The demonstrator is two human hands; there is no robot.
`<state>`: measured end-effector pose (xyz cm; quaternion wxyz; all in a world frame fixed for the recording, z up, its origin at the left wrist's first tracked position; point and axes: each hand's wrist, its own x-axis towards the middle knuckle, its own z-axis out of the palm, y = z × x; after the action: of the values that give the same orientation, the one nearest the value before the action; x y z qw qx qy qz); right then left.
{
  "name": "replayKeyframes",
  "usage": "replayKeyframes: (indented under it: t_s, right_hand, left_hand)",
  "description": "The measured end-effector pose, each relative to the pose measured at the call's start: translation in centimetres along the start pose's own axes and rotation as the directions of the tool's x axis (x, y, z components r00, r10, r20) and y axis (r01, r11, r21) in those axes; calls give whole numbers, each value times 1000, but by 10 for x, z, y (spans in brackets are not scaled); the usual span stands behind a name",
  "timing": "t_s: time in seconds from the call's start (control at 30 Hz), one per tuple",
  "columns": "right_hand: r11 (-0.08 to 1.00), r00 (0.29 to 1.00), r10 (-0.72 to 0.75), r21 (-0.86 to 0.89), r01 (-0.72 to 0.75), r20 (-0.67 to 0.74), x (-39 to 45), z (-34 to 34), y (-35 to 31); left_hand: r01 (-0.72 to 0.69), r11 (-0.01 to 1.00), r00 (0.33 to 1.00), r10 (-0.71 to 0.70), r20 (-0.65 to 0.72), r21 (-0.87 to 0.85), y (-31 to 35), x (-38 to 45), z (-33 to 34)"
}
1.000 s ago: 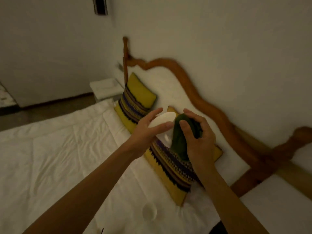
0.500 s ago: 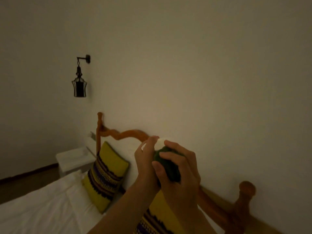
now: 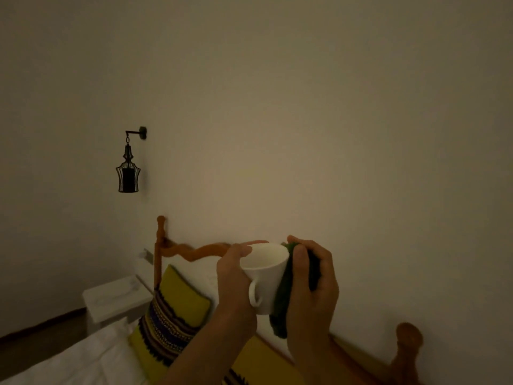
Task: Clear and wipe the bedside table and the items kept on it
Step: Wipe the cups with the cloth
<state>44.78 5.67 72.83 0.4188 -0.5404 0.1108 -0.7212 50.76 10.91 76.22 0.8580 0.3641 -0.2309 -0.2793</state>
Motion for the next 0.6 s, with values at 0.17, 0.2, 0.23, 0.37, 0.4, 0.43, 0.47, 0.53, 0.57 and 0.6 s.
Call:
replayKeyframes:
  t_s: [0.17,0.2,0.23,0.37,0.4,0.43,0.47,0.53,0.57,0.6]
  right_hand:
    - [852,856,-483,-126,508,184,-30,22,-7]
    - [865,868,-464,-121,487,179,-26,25,-8]
    - [903,903,-402,-98,418,151,-21,26,-8]
    - [987,989,70,133,-87,129,3,27,-8]
    - [970,979,136,180,-163,154,7,26,-5]
    - [954,969,176,211,-211,174,7,26,-5]
    - [948,963,195,215,-234,188,4,27,-7]
    - [982,979,120,128,-142,165,-11,30,-10]
    - [997,987,32,62,-42,155,-19,32,-12]
    - [998,985,-63,7,63,161,-27,33,-13]
  left_hand:
    - [206,972,973,-193,124,-109,22,-4,1]
    - [203,975,976,-195,94,-91,24,-4,0]
    - [179,980,982,-173,71,-85,23,-2,-2]
    - [43,999,999,-43,8,-21,26,6,-14]
    - [30,1000,999,-29,19,-9,27,9,-16]
    - [18,1000,999,-18,31,7,30,10,-17]
    - [23,1000,999,-23,49,10,33,11,-16]
    - [62,998,995,-62,83,9,39,13,-12]
    - [84,996,993,-83,87,-7,42,14,-10]
    - [102,994,992,-100,82,-24,43,15,-8]
